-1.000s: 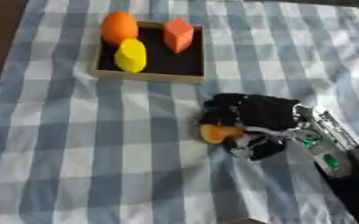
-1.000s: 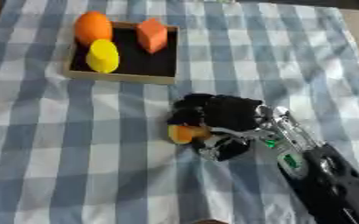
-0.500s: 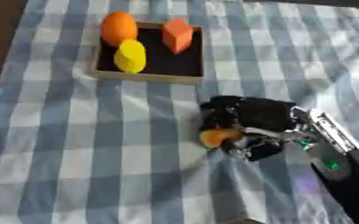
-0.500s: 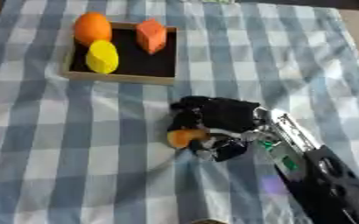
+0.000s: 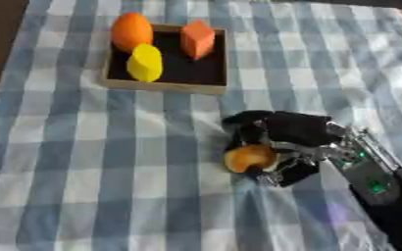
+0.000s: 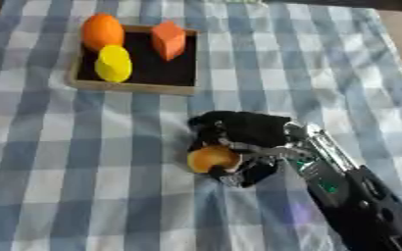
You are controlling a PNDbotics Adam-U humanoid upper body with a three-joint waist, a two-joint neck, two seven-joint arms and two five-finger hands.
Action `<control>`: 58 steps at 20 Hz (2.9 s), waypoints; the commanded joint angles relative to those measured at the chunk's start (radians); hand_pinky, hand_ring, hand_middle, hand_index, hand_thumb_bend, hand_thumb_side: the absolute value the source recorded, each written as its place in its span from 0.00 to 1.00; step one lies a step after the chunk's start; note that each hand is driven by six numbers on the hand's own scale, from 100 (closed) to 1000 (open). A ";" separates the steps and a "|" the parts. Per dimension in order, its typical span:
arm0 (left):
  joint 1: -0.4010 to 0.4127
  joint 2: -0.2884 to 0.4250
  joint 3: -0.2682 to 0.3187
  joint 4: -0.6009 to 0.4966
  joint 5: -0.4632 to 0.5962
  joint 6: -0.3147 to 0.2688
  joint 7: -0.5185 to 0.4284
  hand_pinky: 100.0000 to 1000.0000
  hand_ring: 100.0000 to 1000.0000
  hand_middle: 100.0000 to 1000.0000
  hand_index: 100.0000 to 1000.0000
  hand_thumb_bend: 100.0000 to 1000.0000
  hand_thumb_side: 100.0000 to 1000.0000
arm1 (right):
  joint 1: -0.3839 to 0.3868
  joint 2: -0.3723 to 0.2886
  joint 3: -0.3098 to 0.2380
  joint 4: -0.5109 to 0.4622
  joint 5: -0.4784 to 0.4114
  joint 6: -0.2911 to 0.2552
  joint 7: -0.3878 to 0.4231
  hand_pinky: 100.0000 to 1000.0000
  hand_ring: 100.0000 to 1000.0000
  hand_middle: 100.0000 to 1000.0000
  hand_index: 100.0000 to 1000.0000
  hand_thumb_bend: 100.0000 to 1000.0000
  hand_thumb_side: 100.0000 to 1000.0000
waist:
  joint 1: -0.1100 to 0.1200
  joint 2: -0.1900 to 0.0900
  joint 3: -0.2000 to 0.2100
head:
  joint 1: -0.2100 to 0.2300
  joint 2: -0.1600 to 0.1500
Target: Pick up objects on the table and place them in the box.
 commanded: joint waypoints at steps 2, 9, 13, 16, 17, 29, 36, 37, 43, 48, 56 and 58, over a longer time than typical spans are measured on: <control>-0.012 0.009 0.004 -0.019 -0.002 -0.001 -0.003 0.63 0.79 0.72 0.81 0.00 0.63 | -0.006 -0.034 -0.020 -0.069 -0.046 -0.084 0.121 0.94 1.00 0.00 0.62 0.00 0.12 | 0.021 -0.008 -0.003 | 0.001 -0.011; -0.015 0.006 0.003 -0.019 -0.003 -0.002 -0.004 0.63 0.79 0.73 0.81 0.00 0.63 | -0.001 -0.040 -0.020 -0.102 -0.004 -0.061 0.047 0.92 1.00 0.00 0.57 0.00 0.15 | 0.021 -0.008 -0.003 | 0.002 -0.012; -0.016 0.006 0.002 -0.019 -0.002 -0.002 -0.004 0.63 0.79 0.73 0.81 0.00 0.63 | -0.002 -0.037 -0.014 -0.100 -0.004 -0.056 0.037 0.92 1.00 0.00 0.56 0.00 0.15 | 0.021 -0.008 -0.001 | 0.003 -0.011; -0.016 0.005 0.002 -0.019 -0.002 -0.002 -0.005 0.63 0.79 0.73 0.81 0.00 0.63 | -0.007 -0.037 -0.015 -0.105 -0.024 -0.050 0.039 0.92 1.00 0.00 0.56 0.00 0.14 | 0.020 -0.009 -0.001 | 0.003 -0.011; -0.017 0.004 0.002 -0.019 -0.002 -0.002 -0.006 0.63 0.80 0.73 0.81 0.00 0.63 | -0.009 -0.037 -0.015 -0.108 -0.033 -0.048 0.041 0.92 1.00 0.00 0.56 0.00 0.14 | 0.019 -0.010 -0.001 | 0.003 -0.012; -0.012 0.004 0.001 -0.019 0.000 0.000 -0.003 0.63 0.80 0.73 0.81 0.00 0.63 | -0.091 -0.072 -0.050 -0.182 -0.241 0.011 0.068 0.91 1.00 0.00 0.58 0.00 0.11 | 0.017 -0.023 -0.006 | 0.001 -0.010; -0.007 0.003 0.003 -0.019 0.000 0.004 0.010 0.63 0.80 0.73 0.81 0.00 0.63 | -0.231 -0.110 -0.078 -0.129 -0.396 0.079 0.079 0.91 1.00 0.00 0.59 0.00 0.11 | 0.012 -0.040 -0.006 | -0.007 0.000; -0.007 0.002 0.002 -0.019 0.001 0.005 0.013 0.63 0.80 0.73 0.81 0.00 0.63 | -0.258 -0.114 -0.082 -0.105 -0.413 0.089 0.081 0.91 1.00 0.00 0.59 0.00 0.11 | 0.010 -0.043 -0.003 | -0.009 0.002; -0.012 -0.003 -0.006 -0.019 0.009 0.004 0.020 0.64 0.80 0.73 0.81 0.00 0.62 | -0.411 -0.099 -0.098 0.106 -0.419 0.105 0.059 0.91 1.00 0.00 0.60 0.00 0.11 | 0.001 -0.057 0.025 | -0.028 0.008; -0.030 -0.014 -0.018 -0.019 0.023 -0.004 0.025 0.64 0.80 0.73 0.81 0.00 0.61 | -0.537 -0.052 -0.108 0.302 -0.366 0.078 0.012 0.91 1.00 0.00 0.60 0.00 0.12 | -0.010 -0.062 0.070 | -0.058 0.012; -0.088 -0.056 -0.044 -0.019 0.047 -0.015 0.028 0.65 0.80 0.73 0.81 0.00 0.61 | -0.648 0.020 -0.132 0.581 -0.242 0.009 -0.079 0.92 1.00 0.00 0.63 0.00 0.12 | -0.019 -0.066 0.135 | -0.107 0.013; -0.107 -0.069 -0.054 -0.019 0.052 -0.018 0.027 0.65 0.80 0.73 0.81 0.00 0.61 | -0.656 0.039 -0.135 0.647 -0.200 -0.015 -0.097 0.93 1.00 0.00 0.64 0.00 0.12 | -0.018 -0.065 0.146 | -0.119 0.013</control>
